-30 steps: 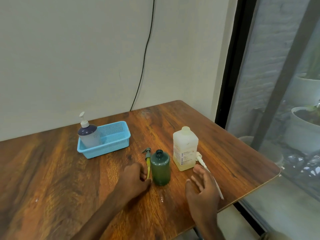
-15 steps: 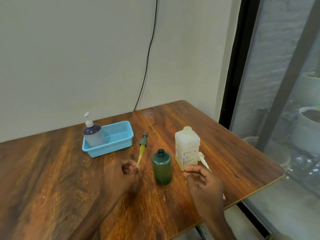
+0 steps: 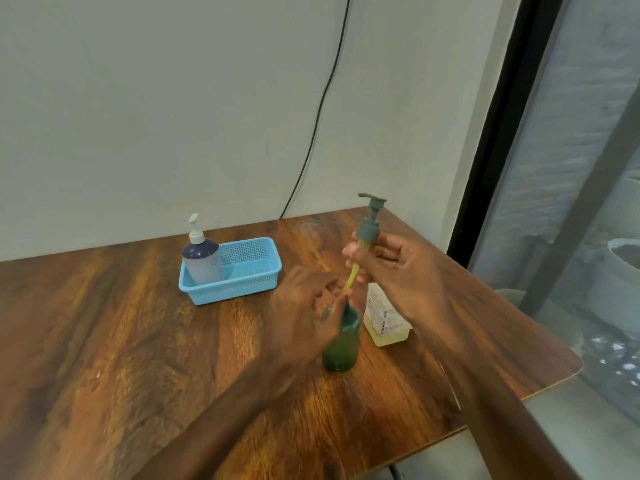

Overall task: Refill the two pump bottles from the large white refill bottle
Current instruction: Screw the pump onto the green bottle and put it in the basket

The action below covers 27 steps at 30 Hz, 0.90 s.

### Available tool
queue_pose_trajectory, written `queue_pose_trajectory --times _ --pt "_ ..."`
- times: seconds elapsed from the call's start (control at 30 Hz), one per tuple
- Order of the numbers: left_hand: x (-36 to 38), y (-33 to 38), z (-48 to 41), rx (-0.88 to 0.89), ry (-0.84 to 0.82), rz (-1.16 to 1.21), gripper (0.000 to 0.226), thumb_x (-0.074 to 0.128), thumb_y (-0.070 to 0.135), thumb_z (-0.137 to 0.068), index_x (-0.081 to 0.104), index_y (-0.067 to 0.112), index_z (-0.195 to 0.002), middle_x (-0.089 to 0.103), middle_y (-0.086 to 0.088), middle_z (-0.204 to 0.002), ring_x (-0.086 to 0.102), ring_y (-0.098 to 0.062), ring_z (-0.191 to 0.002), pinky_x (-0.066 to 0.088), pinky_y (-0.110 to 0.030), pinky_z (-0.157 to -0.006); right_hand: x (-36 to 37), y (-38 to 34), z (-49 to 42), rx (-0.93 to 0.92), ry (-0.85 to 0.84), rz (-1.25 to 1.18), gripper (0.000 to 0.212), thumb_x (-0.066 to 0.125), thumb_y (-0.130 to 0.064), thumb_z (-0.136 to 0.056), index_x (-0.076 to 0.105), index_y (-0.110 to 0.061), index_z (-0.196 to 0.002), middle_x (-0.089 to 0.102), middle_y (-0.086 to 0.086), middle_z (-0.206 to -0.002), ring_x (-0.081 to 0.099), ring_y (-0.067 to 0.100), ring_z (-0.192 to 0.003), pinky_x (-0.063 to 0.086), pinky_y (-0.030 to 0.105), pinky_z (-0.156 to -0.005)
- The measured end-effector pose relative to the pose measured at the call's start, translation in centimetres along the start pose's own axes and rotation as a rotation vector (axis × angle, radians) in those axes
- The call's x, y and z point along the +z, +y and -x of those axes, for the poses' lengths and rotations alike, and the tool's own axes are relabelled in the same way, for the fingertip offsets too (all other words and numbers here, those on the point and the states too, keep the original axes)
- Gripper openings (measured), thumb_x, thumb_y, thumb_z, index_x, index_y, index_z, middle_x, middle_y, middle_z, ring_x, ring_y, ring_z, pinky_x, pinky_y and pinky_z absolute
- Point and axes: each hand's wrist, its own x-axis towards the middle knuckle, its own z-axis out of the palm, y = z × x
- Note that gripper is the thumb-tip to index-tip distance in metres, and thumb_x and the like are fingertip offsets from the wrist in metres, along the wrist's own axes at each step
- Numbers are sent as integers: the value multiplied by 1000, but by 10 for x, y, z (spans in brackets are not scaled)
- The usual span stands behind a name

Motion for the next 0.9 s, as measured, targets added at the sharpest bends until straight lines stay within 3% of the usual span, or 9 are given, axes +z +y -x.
queue_pose_trajectory --times 0.1,0.3,0.43,0.53,0.7,0.83,0.9 --pt "4 -2 -9 -12 -1 72 18 84 27 -88 73 22 -102 64 15 -91 54 -4 -77 49 -24 -67 -3 -11 -9 -57 1 70 33 79 -25 -88 74 -16 -119 79 -5 -100 76 13 -91 63 28 -79" --pt "14 -16 -10 -60 -30 152 17 82 31 -89 73 24 -102 66 15 -93 59 -4 -81 50 -21 -65 -2 -14 -17 -112 -79 176 29 77 -24 -89 71 -21 -118 78 -4 -104 75 14 -97 61 38 -90" --pt "15 -20 -9 -104 -38 180 18 84 31 -88 74 23 -100 68 13 -91 62 -7 -83 54 -25 -67 1 -20 -25 -158 -91 208 30 73 -18 -93 71 -12 -122 72 9 -115 76 14 -93 61 24 -77" --pt "15 -22 -7 -128 -65 189 34 83 47 -85 69 27 -109 63 17 -99 60 -4 -91 51 -18 -74 0 -23 -32 -178 -74 303 30 73 -20 -94 71 -15 -123 75 1 -110 77 10 -86 63 28 -78" --pt "21 -36 12 -231 -384 188 83 81 76 -69 50 38 -135 57 20 -128 56 2 -114 51 -18 -94 -7 -28 -34 -181 -90 338 30 73 -22 -94 72 -19 -123 76 -7 -107 77 8 -85 64 32 -81" --pt "31 -39 21 -275 -509 235 76 83 67 -74 48 38 -135 52 29 -121 45 26 -112 34 7 -88 1 -15 -27 -174 -136 342 28 73 -19 -94 72 -17 -122 76 -3 -109 77 10 -87 64 35 -81" --pt "34 -39 23 -295 -527 280 71 84 63 -77 49 39 -134 54 29 -119 50 23 -109 37 5 -84 3 -10 -23 -151 -147 319 29 72 -18 -94 72 -16 -123 77 -5 -106 76 10 -88 64 37 -83"
